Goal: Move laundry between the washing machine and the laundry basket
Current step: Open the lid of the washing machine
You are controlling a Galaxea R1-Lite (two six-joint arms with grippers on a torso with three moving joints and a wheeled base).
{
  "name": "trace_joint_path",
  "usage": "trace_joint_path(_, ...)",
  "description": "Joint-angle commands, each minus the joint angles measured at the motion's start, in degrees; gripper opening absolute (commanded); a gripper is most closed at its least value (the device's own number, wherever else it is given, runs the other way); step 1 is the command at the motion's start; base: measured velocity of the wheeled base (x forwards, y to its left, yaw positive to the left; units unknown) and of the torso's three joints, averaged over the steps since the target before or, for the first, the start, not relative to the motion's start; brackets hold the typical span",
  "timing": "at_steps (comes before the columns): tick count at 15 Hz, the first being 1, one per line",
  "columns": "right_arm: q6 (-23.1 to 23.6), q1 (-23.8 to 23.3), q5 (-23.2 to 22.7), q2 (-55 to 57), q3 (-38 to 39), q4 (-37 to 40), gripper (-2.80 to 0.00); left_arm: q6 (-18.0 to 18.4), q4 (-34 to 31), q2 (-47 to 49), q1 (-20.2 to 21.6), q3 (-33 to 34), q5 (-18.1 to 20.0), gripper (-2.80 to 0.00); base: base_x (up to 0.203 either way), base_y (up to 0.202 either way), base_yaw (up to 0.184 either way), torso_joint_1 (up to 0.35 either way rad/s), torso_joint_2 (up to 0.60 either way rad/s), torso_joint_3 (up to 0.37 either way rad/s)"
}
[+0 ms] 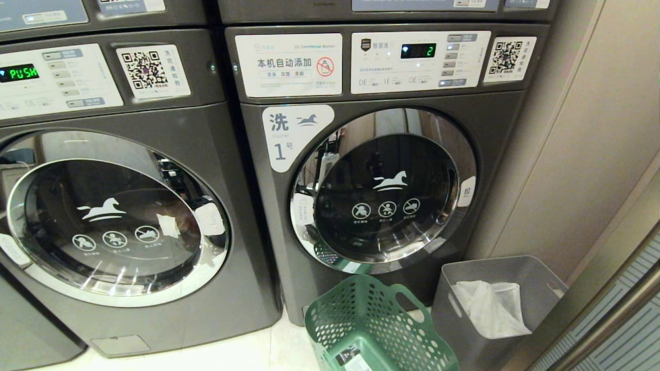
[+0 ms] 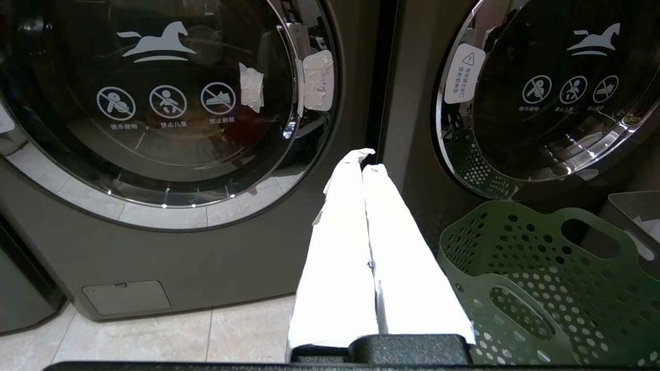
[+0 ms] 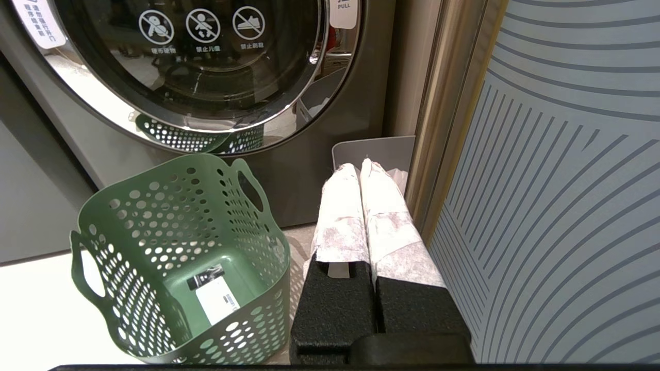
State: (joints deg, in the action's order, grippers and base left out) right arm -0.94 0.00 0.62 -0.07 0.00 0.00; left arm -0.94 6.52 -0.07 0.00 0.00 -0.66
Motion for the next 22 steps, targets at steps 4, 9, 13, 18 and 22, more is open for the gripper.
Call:
trace_joint_path(4,0.0,0.0,0.0,0.1,0.0,-0.1,-2.8,2.0,0.0,0.1,0.0,2.2,0.1,-2.8,0.0,0.0,0.0,0.0,0.0,0.0)
trace_joint_path(9,0.0,0.0,0.0,0.1,0.0,0.0,-2.8,10.8,-9.4,2.7,0.0,-12.7,1.1,-2.8,0.0,0.0,0.0,0.0,0.0,0.0)
trace_joint_path(13,0.0,0.0,0.0,0.1,0.0,0.0,-2.8,6.4,-12.8,21.1,0.0,-24.9,1.5,-2.8,0.0,0.0,0.0,0.0,0.0,0.0)
trace_joint_path(18,0.0,0.1,0.0,0.1,0.0,-0.1,-2.8,-0.2,-10.1,44.8,-0.3,-30.3,1.8,-2.8,0.0,0.0,0.0,0.0,0.0,0.0)
trace_joint_path(22,0.0,0.0,0.0,0.1,0.0,0.0,-2.8,-10.8,-8.8,63.7,-0.2,-36.4,5.4,0.0,0.0,0.0,0.0,0.0,0.0,0.0)
